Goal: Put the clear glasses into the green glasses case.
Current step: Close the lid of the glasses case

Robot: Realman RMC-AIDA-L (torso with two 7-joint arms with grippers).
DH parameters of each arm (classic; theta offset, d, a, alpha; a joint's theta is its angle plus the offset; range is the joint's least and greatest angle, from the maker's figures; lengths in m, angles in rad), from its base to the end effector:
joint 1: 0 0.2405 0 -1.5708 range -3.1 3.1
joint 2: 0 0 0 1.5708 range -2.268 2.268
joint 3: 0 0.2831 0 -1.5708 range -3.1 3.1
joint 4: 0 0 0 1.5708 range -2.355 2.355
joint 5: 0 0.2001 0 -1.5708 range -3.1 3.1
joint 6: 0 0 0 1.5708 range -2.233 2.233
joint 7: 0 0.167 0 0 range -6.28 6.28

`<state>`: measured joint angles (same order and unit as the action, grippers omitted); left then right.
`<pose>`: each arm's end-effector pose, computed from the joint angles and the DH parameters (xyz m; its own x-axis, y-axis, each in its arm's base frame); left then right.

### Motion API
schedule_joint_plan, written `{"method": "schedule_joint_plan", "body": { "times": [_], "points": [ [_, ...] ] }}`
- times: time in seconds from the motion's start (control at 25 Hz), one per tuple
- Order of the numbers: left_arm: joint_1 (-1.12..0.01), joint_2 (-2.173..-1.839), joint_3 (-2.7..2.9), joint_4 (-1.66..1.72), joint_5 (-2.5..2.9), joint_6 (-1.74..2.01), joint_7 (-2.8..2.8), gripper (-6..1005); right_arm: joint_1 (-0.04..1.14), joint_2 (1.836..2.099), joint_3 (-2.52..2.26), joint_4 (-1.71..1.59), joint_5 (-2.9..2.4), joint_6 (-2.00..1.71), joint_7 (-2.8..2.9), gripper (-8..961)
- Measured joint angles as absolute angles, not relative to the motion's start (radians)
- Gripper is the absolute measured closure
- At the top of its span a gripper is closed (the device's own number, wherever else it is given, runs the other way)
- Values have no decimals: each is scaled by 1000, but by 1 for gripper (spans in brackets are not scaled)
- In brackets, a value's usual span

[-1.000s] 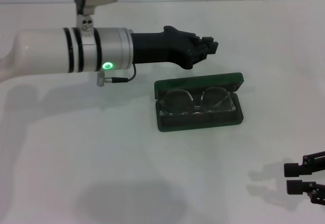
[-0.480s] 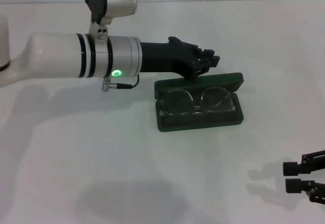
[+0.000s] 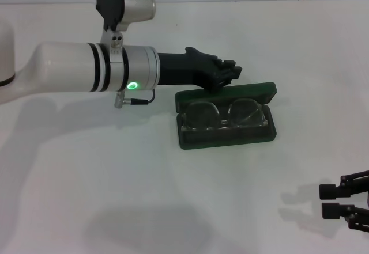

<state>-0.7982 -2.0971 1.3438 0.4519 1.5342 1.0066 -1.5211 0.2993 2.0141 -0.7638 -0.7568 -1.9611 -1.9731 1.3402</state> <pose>-0.1747 0.4075 -0.1247 0.8259 0.3785 0.4179 0.4748 -0.8667 -0.1534 0.2976 0.2354 0.0037 0.7793 -0.3641 -0.5100 -0.3658 -0.9251 0.1017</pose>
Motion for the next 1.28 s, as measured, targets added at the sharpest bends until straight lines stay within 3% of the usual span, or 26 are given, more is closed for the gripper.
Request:
{"method": "schedule_joint_plan", "body": {
  "times": [1.28],
  "points": [
    [-788, -2098, 1413, 443, 1530, 1008, -1534, 835, 299, 2014, -764, -740, -1962, -1945, 1326, 660]
  ]
}}
